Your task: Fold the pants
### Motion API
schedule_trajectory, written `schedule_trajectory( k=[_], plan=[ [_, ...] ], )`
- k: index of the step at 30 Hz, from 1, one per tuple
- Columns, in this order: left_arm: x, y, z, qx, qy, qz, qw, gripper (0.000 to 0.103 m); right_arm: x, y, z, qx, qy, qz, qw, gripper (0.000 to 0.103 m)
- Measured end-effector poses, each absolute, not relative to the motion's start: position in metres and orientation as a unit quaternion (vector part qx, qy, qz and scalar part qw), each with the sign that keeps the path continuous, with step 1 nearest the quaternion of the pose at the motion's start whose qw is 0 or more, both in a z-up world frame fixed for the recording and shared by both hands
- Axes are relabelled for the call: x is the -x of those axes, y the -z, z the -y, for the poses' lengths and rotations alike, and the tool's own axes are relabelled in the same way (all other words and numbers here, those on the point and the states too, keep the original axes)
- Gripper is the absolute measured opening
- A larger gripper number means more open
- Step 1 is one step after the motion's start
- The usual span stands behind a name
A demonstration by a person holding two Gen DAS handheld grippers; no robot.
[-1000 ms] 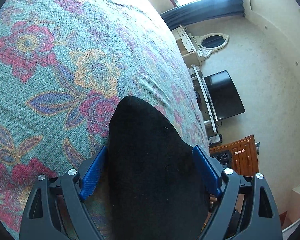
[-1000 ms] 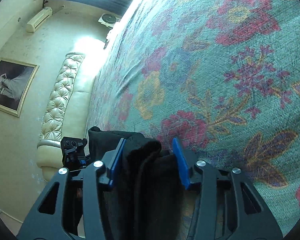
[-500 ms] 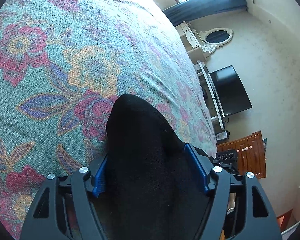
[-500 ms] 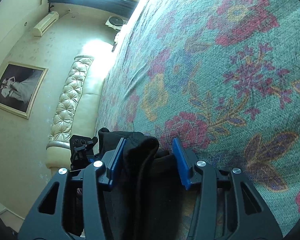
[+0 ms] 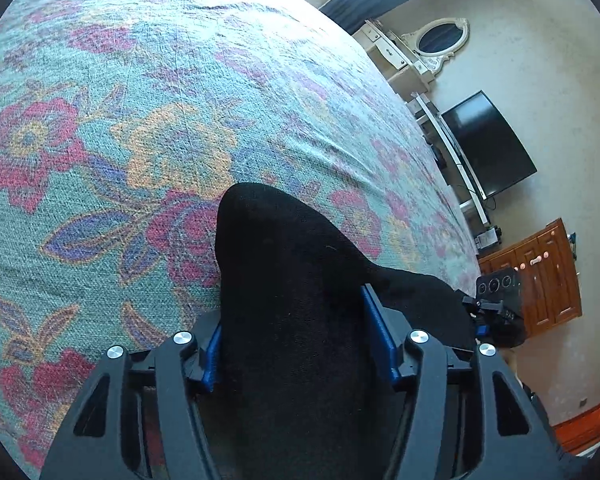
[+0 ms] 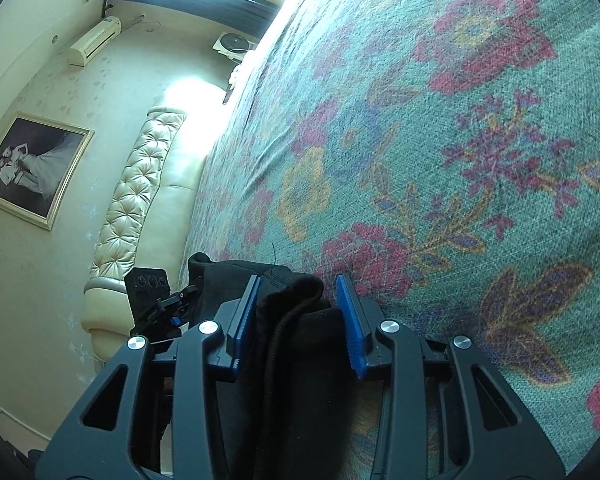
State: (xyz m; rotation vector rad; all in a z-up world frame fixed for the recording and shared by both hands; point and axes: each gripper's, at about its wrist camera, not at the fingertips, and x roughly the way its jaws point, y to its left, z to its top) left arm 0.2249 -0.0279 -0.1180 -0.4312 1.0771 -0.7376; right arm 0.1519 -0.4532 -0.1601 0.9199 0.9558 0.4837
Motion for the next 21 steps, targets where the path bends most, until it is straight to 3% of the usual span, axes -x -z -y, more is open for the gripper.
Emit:
schedule_trajectory(
  k=[3,21],
  plan=[
    [-0.223,0.12,0.021,0.197,0.349,-0.485,0.778,0.042,-0.153,0.159,0.451,-0.42,-0.22,-0.437,0.764,0.035],
    [-0.216,0.104,0.032,0.118,0.328,-0.437,0.829,0.031,-0.163,0.142,0.433,-0.397,-0.204,-0.416,0.792,0.029]
  ],
)
